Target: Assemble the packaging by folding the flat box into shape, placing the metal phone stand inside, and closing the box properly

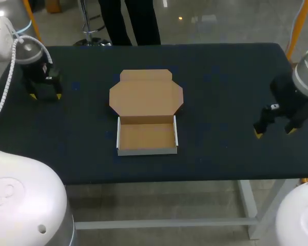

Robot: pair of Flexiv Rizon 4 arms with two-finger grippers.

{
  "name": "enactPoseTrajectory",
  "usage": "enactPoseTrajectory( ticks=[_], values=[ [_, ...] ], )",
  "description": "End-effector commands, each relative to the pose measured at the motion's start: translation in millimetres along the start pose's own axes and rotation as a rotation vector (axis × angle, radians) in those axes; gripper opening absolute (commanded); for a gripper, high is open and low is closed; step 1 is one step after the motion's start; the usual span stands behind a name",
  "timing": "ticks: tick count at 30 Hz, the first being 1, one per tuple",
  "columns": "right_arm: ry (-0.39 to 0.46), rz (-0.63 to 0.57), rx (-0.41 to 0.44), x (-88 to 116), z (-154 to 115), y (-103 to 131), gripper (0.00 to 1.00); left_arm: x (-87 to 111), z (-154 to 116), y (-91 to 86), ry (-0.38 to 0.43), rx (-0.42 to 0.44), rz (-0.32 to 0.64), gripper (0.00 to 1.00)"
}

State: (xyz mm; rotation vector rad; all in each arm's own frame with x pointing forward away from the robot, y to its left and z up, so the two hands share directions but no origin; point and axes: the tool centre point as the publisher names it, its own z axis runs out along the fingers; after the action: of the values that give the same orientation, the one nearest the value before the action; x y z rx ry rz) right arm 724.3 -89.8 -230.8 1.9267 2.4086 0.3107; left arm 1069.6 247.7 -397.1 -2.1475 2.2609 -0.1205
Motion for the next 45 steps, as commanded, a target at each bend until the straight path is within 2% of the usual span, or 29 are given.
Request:
enactPoseTrajectory(
  ticks=[1, 16, 27, 45],
  values=[
    [-0.009, -0.001, -0.068, 4, 2, -8, 1.00, -2.7, 2, -9.4, 0.003, -0.013, -0.001, 1.00],
    [-0.009, -0.001, -0.068, 4, 2, -8, 1.00, -8.0, 2, -32.9, 0.016, -0.009, 0.005, 1.00],
    [-0.009, -0.001, -0.068, 4, 2, -8, 1.00, -16.0, 2, -44.0, 0.019, -0.010, 0.028, 1.00],
    [-0.009, -0.001, -0.068, 4, 2, -8, 1.00, -18.2, 7, -59.2, 0.008, -0.003, 0.057, 1.00]
  ],
)
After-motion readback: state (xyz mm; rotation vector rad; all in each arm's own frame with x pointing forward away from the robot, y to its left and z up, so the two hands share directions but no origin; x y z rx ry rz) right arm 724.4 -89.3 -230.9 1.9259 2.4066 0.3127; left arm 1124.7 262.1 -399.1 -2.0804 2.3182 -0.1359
